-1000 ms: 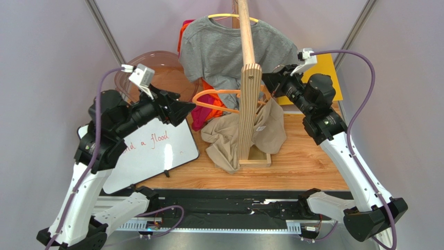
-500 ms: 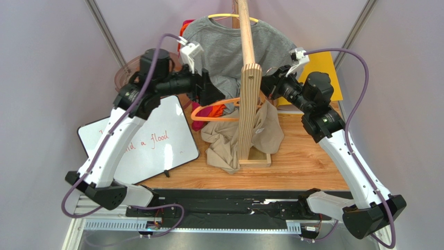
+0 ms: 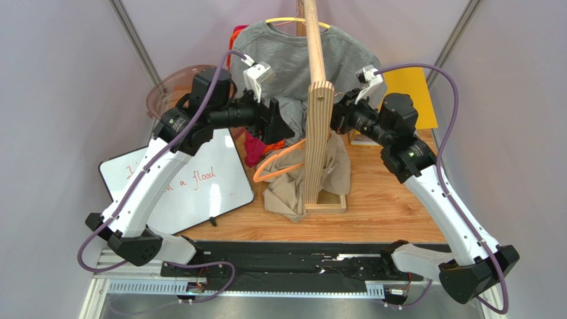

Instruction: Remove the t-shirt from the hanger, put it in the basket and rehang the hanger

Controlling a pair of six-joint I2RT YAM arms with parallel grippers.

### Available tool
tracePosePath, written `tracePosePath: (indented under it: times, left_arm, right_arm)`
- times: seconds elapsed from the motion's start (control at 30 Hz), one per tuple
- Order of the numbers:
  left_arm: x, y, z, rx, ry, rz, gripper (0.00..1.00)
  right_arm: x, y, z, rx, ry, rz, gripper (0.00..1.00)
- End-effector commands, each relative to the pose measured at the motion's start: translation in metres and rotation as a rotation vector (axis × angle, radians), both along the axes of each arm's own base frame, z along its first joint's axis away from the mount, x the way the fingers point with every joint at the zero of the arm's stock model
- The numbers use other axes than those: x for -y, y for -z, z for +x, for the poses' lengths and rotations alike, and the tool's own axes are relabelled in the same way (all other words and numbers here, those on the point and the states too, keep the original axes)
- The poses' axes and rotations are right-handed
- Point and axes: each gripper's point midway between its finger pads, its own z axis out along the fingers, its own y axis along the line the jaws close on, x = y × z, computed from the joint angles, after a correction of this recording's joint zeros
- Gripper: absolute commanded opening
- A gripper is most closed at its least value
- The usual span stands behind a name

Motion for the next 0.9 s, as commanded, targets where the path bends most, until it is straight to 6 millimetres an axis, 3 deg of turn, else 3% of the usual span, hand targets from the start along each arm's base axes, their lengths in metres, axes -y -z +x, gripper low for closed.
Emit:
tracePosePath:
  times: [0.0, 0.13, 0.27, 0.53, 0.63, 0.67, 0.73, 0.77, 0.87]
  left_arm:
    - [-0.002, -0.042, -0.002, 0.075, -0.011, -0.067, 0.87]
    - [0.008, -0.038, -0.009, 0.039, 0.059, -0.080, 0.84]
    - [0.014, -0.010, -0.024, 0.043, 0.104, 0.014, 0.82]
    - [0.010, 0.011, -0.027, 0.072, 0.095, 0.125, 0.82]
    - [0.007, 0.020, -0.019, 0.069, 0.054, 0.183, 0.73]
    - [0.006, 0.026, -0.017, 0.058, 0.051, 0.206, 0.63]
    - [0.007, 0.030, -0.018, 0.059, 0.052, 0.223, 0.53]
    - [0.007, 0.032, -0.016, 0.062, 0.042, 0.235, 0.40]
    - [0.007, 0.037, -0.014, 0.056, 0.040, 0.249, 0.29]
  right_arm:
    - [0.004, -0.027, -0.005, 0.091, 0.010, -0.004, 0.00]
    - [0.012, -0.026, -0.001, 0.072, 0.067, -0.026, 0.00]
    - [0.013, -0.033, 0.006, 0.047, 0.103, -0.031, 0.00]
    - [0.006, -0.029, 0.005, 0.005, 0.100, -0.013, 0.00]
    - [0.007, -0.028, 0.002, -0.008, 0.104, 0.009, 0.00]
    - [0.008, -0.031, -0.001, -0.005, 0.103, 0.020, 0.00]
    - [0.007, -0.034, -0.004, -0.022, 0.095, 0.045, 0.00]
    - [0.007, -0.035, -0.006, -0.032, 0.095, 0.053, 0.00]
    - [0.008, -0.034, -0.010, -0.061, 0.097, 0.081, 0.00]
